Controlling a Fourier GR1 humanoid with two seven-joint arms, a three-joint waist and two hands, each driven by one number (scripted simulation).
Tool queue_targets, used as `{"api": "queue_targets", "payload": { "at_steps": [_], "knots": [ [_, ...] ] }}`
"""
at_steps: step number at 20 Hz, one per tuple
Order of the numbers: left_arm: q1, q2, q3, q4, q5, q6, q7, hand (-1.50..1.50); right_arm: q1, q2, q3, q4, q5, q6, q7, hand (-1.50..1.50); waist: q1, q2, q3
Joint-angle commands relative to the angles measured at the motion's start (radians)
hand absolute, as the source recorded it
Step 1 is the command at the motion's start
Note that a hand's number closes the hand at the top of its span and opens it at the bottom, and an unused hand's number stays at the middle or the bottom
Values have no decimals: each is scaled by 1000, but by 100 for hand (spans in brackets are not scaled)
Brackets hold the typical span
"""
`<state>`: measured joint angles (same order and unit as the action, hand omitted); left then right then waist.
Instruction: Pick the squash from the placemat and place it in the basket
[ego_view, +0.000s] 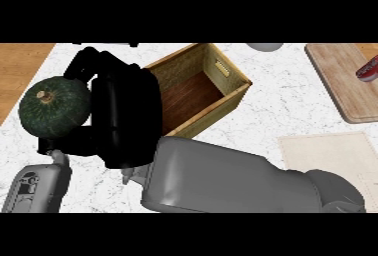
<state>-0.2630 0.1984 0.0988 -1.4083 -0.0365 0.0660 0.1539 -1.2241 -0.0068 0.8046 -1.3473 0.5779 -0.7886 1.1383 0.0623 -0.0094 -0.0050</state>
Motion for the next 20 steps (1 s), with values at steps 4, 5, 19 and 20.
{"api": "queue_targets", "payload": {
  "at_steps": [4,5,19,20],
  "knots": [
    [-26,7,14,17,5,-1,-3,0,-221,6,-28,233,-61,14,178,150,-12,12,1],
    [13,5,-1,-14,2,-11,-6,0,-295,6,-67,289,-93,38,184,150,16,12,0],
    [1,-8,-19,-78,-16,11,52,0,-268,7,3,604,-334,7,-26,150,-2,21,3],
    [32,8,14,-19,5,-16,-37,0,-253,7,32,578,-344,-18,-19,150,-8,20,2]
  ]
}}
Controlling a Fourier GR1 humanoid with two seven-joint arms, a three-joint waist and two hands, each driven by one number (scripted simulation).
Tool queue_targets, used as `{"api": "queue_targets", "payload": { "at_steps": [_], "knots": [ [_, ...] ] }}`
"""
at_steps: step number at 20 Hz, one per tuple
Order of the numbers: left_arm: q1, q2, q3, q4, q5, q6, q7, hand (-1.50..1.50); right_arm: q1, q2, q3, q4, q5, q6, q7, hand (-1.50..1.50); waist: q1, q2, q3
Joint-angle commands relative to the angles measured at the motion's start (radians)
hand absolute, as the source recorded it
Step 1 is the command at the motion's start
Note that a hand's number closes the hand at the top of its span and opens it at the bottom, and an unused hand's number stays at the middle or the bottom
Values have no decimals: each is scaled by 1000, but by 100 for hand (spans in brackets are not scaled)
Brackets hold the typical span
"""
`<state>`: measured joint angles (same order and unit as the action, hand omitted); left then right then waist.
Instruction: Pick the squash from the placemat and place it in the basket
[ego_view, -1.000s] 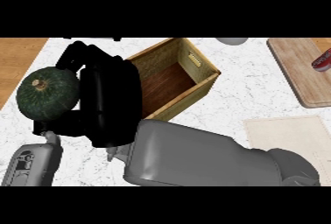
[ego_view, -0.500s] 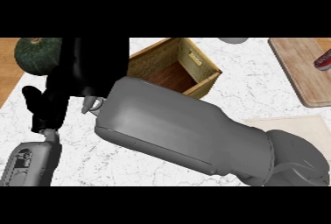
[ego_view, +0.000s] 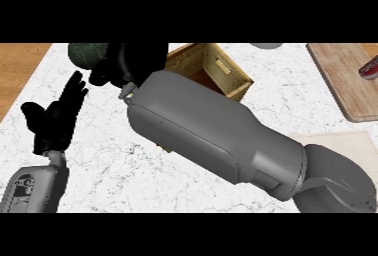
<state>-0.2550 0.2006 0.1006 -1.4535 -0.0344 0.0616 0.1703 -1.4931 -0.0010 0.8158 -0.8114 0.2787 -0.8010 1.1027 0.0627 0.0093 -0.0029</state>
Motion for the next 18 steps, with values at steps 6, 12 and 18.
{"api": "queue_targets", "payload": {
  "at_steps": [6,12,18],
  "knots": [
    [67,-24,-16,-26,-26,19,-29,0,46,1,25,45,-106,-24,-46,150,-17,-4,1],
    [72,-16,5,-64,-4,13,16,0,69,1,-141,100,-157,24,-234,150,-39,-6,2],
    [41,13,39,-21,25,-14,-4,0,-62,-51,214,273,101,324,-301,150,-29,-1,-1]
  ]
}}
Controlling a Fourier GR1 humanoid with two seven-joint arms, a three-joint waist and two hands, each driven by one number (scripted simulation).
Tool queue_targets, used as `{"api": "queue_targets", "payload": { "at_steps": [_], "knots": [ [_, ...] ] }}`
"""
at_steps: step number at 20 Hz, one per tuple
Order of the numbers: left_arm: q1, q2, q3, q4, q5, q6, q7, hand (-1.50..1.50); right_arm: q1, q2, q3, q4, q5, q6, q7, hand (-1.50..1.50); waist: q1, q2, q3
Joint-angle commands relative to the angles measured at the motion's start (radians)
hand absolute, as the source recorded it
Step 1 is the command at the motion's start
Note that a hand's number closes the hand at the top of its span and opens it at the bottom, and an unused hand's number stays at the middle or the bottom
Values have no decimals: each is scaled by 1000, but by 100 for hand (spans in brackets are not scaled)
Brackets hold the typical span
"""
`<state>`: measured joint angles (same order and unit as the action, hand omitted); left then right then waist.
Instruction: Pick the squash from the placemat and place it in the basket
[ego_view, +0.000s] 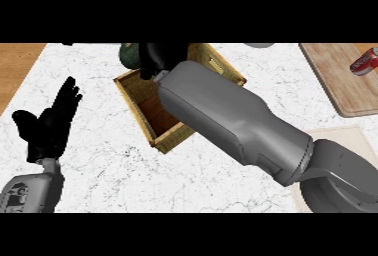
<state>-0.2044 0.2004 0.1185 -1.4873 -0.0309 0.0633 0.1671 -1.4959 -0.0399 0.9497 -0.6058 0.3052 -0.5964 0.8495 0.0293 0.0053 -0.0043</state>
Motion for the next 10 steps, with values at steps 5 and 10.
{"api": "queue_targets", "payload": {
  "at_steps": [5,10],
  "knots": [
    [-26,-2,0,-4,3,0,21,0,-78,38,61,130,122,134,-76,150,-2,0,3],
    [-16,15,34,48,17,-19,-39,0,-109,39,-15,199,120,166,-135,150,0,1,3]
  ]
}}
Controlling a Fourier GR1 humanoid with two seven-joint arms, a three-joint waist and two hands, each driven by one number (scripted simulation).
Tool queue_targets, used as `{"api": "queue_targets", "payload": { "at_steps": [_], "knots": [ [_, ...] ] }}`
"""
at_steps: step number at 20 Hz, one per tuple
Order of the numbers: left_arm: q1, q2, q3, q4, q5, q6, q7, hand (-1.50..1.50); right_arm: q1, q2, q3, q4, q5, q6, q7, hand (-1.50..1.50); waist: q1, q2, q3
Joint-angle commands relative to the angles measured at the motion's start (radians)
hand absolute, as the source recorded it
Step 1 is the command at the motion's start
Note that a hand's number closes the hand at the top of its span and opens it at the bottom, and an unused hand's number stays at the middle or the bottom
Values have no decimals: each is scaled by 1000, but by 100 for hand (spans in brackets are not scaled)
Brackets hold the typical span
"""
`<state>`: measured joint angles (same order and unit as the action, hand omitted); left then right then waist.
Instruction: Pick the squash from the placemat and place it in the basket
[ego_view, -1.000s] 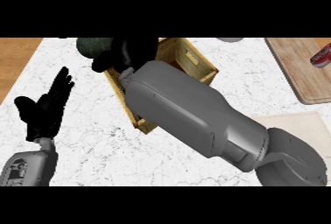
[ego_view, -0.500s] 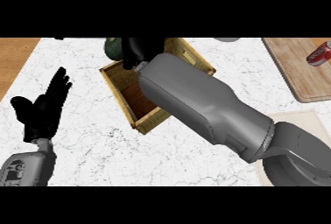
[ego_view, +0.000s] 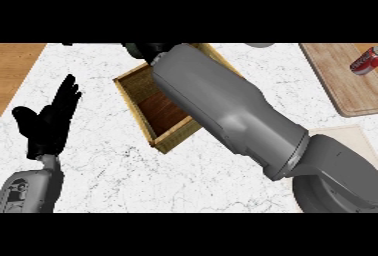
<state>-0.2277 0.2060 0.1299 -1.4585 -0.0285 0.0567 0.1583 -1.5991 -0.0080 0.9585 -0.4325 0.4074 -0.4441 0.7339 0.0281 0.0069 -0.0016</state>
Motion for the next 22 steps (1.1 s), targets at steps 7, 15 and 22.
{"api": "queue_targets", "payload": {
  "at_steps": [7,15,22],
  "knots": [
    [17,-11,-12,-23,-16,9,-6,0,13,-18,-87,127,-49,242,-111,150,8,5,0],
    [5,5,7,-41,13,-16,29,0,59,2,-122,170,1,207,-154,150,1,2,1],
    [-6,-7,4,34,-3,-17,-36,0,119,8,-80,160,52,182,-117,150,19,11,0]
  ]
}}
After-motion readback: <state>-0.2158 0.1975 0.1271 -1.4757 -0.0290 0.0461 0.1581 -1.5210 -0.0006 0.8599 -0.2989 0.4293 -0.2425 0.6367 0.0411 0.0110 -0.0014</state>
